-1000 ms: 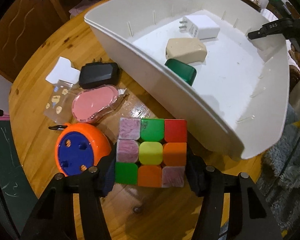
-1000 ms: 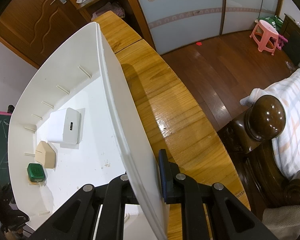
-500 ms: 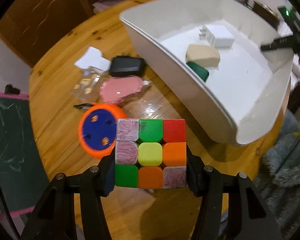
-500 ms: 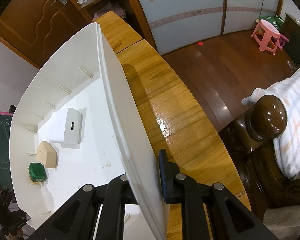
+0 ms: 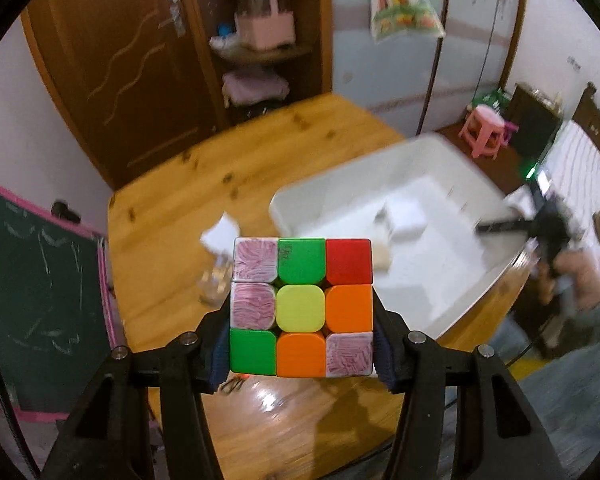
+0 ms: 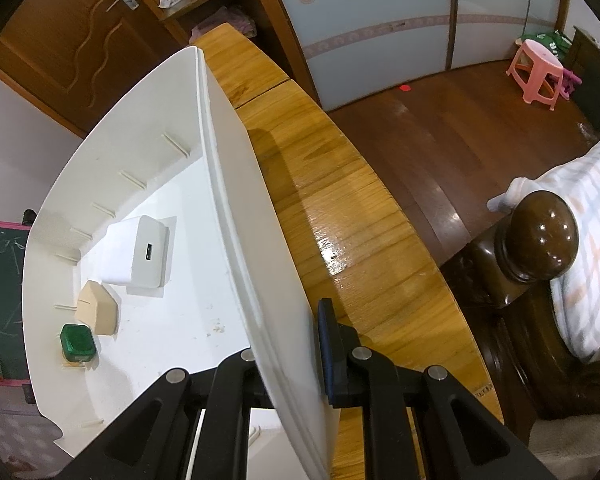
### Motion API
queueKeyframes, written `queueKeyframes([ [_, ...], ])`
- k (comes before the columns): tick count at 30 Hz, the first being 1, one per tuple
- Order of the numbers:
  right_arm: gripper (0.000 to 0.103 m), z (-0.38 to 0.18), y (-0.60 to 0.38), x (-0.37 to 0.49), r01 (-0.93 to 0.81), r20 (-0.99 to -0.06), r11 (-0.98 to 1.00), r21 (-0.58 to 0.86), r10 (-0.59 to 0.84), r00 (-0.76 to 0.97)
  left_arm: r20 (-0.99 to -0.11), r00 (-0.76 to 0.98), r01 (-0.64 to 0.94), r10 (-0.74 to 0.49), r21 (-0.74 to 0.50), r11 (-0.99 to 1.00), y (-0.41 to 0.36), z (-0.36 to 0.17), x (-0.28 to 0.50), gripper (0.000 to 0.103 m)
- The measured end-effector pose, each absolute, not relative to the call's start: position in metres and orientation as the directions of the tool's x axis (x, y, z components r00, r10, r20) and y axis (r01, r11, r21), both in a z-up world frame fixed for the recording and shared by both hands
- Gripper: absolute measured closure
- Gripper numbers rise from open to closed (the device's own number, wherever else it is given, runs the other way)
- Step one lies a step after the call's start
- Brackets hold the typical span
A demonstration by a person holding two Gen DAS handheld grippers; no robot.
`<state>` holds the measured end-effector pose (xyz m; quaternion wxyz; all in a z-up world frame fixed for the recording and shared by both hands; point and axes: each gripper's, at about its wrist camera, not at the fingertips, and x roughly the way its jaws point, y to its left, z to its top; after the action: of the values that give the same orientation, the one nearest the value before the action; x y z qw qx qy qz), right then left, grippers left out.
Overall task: Organize rigid objects
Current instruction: 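Carry the Rubik's cube into the white bin and open the left tool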
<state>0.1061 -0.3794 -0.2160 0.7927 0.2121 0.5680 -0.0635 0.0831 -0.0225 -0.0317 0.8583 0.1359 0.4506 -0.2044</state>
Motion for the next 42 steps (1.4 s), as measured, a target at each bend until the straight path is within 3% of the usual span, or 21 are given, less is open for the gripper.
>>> queueKeyframes([
  [7, 0.088, -0.217, -0.383, 0.105, 0.337, -0.922, 0.898, 0.282, 0.158, 0.352, -0.811, 0.495, 0.515, -0.312, -0.016, 0.857, -0.085, -0.014, 0.104, 0.044],
  [16, 0.088, -0.219, -0.387, 0.105, 0.337, -0.916, 0.891, 0.305, 0.179, 0.358, -0.886, 0.31, 0.581, -0.344, -0.109, 0.806, -0.165, -0.073, 0.136, 0.044],
  [24, 0.088, -0.219, -0.388, 0.104, 0.345, -0.915, 0.885, 0.312, 0.181, 0.361, -0.95, 0.109, 0.605, -0.294, -0.171, 0.778, -0.207, -0.142, 0.143, 0.044],
  [34, 0.088, -0.219, -0.389, 0.103, 0.347, -0.914, 0.884, 0.314, 0.182, 0.363, -0.974, -0.042, 0.59, -0.224, -0.205, 0.781, -0.221, -0.191, 0.15, 0.044],
  [42, 0.088, -0.22, -0.389, 0.102, 0.348, -0.913, 0.884, 0.313, 0.18, 0.366, -0.987, 0.033, 0.593, -0.158, -0.108, 0.798, -0.226, -0.202, 0.154, 0.044],
])
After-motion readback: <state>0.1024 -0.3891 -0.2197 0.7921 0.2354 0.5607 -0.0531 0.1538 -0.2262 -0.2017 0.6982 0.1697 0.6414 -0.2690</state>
